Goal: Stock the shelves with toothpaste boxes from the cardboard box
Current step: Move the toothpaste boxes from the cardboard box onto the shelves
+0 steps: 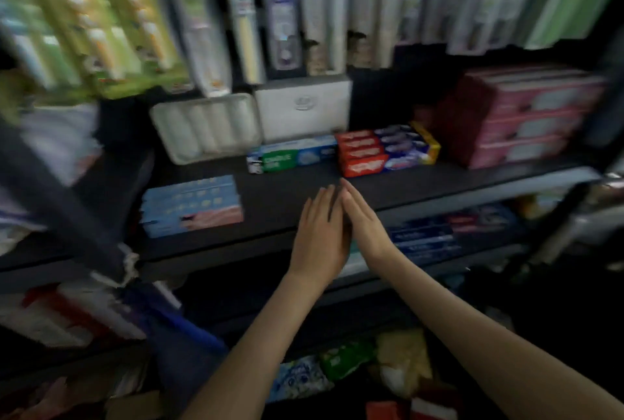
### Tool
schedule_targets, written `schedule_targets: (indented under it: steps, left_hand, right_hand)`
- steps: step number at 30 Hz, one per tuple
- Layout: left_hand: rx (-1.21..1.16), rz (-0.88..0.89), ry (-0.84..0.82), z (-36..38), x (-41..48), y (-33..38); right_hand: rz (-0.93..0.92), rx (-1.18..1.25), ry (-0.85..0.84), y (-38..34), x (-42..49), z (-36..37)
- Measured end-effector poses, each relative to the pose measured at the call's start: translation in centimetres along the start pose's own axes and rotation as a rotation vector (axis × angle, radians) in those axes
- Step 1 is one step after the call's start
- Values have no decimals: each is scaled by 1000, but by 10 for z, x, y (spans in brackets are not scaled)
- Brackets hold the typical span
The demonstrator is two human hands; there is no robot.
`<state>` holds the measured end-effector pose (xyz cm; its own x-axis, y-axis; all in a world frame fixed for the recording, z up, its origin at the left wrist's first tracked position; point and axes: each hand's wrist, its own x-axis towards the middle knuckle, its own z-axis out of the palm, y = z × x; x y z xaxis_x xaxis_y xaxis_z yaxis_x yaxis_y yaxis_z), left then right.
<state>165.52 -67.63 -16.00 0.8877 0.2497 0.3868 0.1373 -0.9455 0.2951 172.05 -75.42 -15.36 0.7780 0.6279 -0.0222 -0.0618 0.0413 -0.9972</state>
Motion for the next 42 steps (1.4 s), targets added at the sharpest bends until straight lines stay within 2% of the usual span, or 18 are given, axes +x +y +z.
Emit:
schedule_targets:
  steps: [4, 8, 11, 15, 17, 23, 26, 29, 31, 35, 39, 41, 42]
  left_hand:
    - [-196, 226, -252, 77, 7, 119]
    - [-191, 498, -540, 165, -21, 233]
    - [-152, 691, -745, 230, -75, 312]
    - [-101, 923, -962, 324, -181, 386]
    - [-88, 976, -1078, 374, -240, 408]
    - [-45, 962, -1331, 519, -397, 421]
    - [29, 963, -1410, 586, -455, 405]
    - [108, 943, -1409, 648, -496, 392]
    - [140, 949, -1367, 687, -516, 390]
    - [175, 915, -1306, 755, -544, 396]
    - [248, 963, -1281, 789, -562, 396]
    - [262, 987, -1270, 786, -563, 395]
    - [252, 986, -1270, 779, -561, 394]
  right_hand:
    - [26, -103, 365, 29, -67, -130]
    - [196, -351, 648, 73, -185, -260]
    - [435, -425, 836, 131, -302, -322]
    - [790, -309, 988, 254, -451, -347]
    - [971, -199, 1026, 323, -513, -344]
    - [1226, -62, 984, 512, -621, -331]
    - [1256, -38, 941, 591, -639, -336]
    - [1253, -77, 951, 664, -645, -353]
    - [1245, -183, 968, 709, -643, -372]
    - [1290, -559, 906, 786, -630, -430]
    - [1231, -978, 587, 845, -615, -470]
    - [1204, -1195, 530, 850, -612, -473]
    - [1218, -1210, 491, 843, -612, -470]
